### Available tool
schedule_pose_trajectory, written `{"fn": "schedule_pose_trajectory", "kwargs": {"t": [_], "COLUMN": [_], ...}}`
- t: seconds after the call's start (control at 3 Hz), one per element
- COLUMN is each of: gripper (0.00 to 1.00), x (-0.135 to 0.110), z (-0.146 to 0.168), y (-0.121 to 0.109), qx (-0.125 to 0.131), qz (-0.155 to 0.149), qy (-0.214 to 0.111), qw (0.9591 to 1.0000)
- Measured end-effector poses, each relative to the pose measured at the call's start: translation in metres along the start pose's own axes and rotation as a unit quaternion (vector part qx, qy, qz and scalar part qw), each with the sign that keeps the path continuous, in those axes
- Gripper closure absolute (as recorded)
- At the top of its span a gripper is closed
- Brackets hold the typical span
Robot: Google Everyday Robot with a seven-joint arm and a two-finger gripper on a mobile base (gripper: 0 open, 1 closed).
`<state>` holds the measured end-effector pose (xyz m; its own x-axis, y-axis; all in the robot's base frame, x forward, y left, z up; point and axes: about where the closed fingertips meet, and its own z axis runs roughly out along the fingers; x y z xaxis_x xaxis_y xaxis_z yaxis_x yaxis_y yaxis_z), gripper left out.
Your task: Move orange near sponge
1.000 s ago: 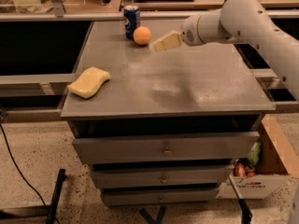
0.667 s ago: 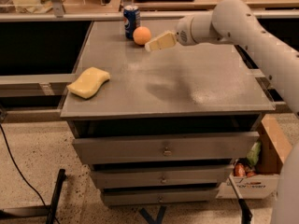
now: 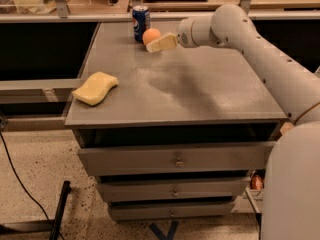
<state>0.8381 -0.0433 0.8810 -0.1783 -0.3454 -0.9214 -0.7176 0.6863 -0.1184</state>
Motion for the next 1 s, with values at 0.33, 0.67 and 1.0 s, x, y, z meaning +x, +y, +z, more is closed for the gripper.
{"fn": "schedule_pose_trajectory", "kwargs": {"t": [0.33,0.67,1.0], "gripper": [0.0,0.0,0.04], "x": [-0.003,-0.002,-0.001], "z": [0.054,0.065,0.073], "y": [0.011,0.011,0.011], "qx": [-0.004,-0.005,-0.005], "qz": [0.006,0.008,0.012], "qy": [-0.01,-0.013,-0.017], "qw": [0.9999,0.9999,0.9998]}}
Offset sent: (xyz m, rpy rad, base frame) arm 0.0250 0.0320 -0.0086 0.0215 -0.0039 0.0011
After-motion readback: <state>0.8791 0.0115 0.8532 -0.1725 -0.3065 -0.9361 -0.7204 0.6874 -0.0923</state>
